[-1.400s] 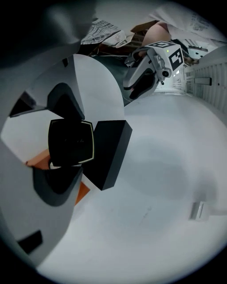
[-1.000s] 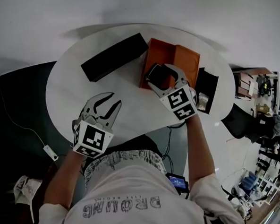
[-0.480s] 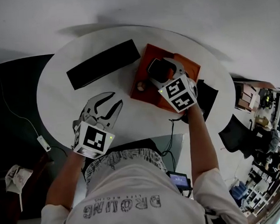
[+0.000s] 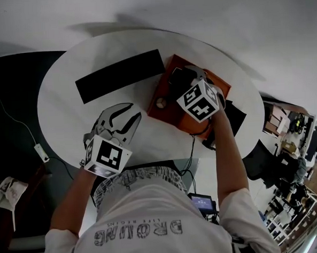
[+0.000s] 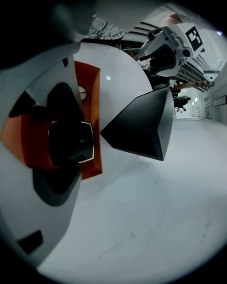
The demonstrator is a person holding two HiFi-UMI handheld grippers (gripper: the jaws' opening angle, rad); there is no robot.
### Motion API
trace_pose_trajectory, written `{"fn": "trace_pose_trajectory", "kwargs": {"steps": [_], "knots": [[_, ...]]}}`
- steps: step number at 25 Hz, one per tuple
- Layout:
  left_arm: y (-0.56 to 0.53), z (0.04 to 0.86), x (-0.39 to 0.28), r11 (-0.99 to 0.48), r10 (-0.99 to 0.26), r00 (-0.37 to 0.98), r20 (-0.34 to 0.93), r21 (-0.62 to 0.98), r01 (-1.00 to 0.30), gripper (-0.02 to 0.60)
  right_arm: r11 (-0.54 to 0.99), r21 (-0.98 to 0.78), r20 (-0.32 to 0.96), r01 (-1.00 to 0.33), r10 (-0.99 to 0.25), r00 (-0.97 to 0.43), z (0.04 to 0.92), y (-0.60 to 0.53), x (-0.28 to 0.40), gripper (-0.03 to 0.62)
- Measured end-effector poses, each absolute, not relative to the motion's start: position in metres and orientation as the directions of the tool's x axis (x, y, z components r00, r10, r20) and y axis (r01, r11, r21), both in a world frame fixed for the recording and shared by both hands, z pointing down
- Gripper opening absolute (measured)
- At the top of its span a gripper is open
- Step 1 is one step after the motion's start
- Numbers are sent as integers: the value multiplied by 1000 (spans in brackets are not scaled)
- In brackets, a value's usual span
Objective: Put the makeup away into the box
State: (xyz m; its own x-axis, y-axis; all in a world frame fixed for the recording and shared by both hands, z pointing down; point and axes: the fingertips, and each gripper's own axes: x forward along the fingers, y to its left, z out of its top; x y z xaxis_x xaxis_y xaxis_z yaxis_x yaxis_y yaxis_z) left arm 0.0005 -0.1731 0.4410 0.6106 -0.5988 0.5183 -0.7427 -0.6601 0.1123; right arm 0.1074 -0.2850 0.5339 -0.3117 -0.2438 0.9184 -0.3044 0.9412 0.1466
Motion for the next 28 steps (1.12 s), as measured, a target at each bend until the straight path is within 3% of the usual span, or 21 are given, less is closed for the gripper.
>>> {"fn": "trace_pose_trajectory", "kwargs": {"steps": [12, 28], "knots": [[-174, 460, 2, -657, -572, 622, 534, 155, -737, 131, 979, 88, 983, -182, -115, -140, 569, -284, 110, 347], [-179, 471, -7, -647, -560, 615, 555, 171, -743, 130, 984, 19, 997, -178, -33, -72, 586, -284, 108, 347]]}}
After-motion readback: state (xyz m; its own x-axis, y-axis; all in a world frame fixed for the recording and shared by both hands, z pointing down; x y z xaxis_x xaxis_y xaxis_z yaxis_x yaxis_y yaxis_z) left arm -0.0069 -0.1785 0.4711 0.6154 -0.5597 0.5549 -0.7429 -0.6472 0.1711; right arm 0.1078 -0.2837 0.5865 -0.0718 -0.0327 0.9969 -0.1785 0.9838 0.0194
